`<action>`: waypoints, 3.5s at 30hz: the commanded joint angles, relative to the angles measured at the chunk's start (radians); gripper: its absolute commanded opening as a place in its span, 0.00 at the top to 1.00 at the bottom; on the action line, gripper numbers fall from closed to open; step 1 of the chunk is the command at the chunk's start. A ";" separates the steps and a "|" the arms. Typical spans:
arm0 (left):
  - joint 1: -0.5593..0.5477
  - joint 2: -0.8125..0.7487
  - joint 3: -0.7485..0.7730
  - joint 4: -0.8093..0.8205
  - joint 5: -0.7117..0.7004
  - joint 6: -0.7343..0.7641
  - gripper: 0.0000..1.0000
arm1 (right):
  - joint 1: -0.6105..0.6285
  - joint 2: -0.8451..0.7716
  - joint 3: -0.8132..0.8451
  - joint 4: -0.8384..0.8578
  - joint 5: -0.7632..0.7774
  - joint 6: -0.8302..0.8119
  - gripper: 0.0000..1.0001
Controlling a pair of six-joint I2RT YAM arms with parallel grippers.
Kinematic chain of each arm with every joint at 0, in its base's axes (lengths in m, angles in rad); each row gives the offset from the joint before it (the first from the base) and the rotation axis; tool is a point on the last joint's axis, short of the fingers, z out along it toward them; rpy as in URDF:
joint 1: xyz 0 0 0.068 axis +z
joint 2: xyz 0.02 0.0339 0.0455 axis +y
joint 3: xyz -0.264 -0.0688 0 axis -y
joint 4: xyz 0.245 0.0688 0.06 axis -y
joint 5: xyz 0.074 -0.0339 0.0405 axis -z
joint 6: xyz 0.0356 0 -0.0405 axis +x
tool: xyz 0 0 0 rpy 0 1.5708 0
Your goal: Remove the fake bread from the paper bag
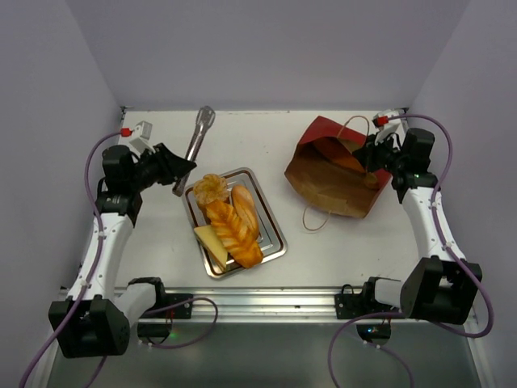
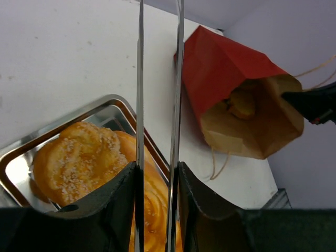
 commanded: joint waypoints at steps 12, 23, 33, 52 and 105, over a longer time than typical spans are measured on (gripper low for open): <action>-0.163 -0.153 -0.088 0.071 0.182 -0.149 0.61 | -0.056 -0.015 -0.003 0.019 -0.061 0.003 0.96; -0.361 -0.281 -0.270 0.068 0.196 -0.227 0.61 | -0.079 -0.004 -0.001 -0.094 -0.220 -0.225 0.96; -0.522 -0.221 -0.403 0.360 0.153 -0.385 0.62 | -0.120 0.021 -0.015 -0.214 -0.334 -0.464 0.96; -1.005 0.476 0.023 0.563 -0.296 -0.306 0.64 | -0.146 0.034 -0.003 -0.222 -0.389 -0.406 0.96; -1.239 1.091 0.607 0.459 -0.961 0.671 0.59 | -0.145 0.024 -0.001 -0.128 -0.481 -0.227 0.96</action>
